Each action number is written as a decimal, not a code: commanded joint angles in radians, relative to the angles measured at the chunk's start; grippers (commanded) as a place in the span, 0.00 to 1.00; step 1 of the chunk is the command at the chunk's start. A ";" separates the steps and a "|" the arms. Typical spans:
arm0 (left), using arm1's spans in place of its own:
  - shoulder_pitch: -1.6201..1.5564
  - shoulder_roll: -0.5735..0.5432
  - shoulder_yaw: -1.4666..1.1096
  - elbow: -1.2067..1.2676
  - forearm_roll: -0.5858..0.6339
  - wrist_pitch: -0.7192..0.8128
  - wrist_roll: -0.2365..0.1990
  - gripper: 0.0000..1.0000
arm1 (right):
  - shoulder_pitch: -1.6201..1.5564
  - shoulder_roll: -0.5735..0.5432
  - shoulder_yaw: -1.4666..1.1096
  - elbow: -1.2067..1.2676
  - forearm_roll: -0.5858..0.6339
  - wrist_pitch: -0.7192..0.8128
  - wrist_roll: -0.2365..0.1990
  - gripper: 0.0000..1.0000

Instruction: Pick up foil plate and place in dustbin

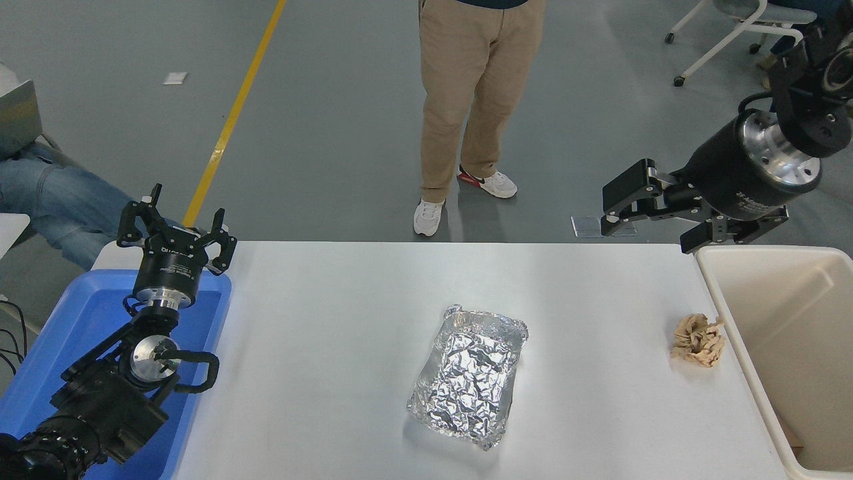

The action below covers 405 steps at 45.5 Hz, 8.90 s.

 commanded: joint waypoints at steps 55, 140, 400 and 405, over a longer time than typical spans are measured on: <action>0.000 0.000 0.000 0.000 0.000 0.000 0.000 0.99 | -0.050 0.069 0.047 -0.044 0.016 -0.001 0.000 1.00; 0.000 0.000 0.000 0.000 0.000 0.000 0.002 0.99 | -0.758 0.126 0.338 -0.246 0.132 -0.344 0.002 1.00; 0.000 0.000 0.000 0.001 0.000 0.000 0.000 0.99 | -1.620 -0.351 0.308 -1.013 0.399 -0.810 0.003 0.00; 0.000 0.000 0.000 0.000 0.000 0.000 0.000 0.99 | -1.619 -0.351 0.323 -1.013 0.401 -0.811 0.003 0.52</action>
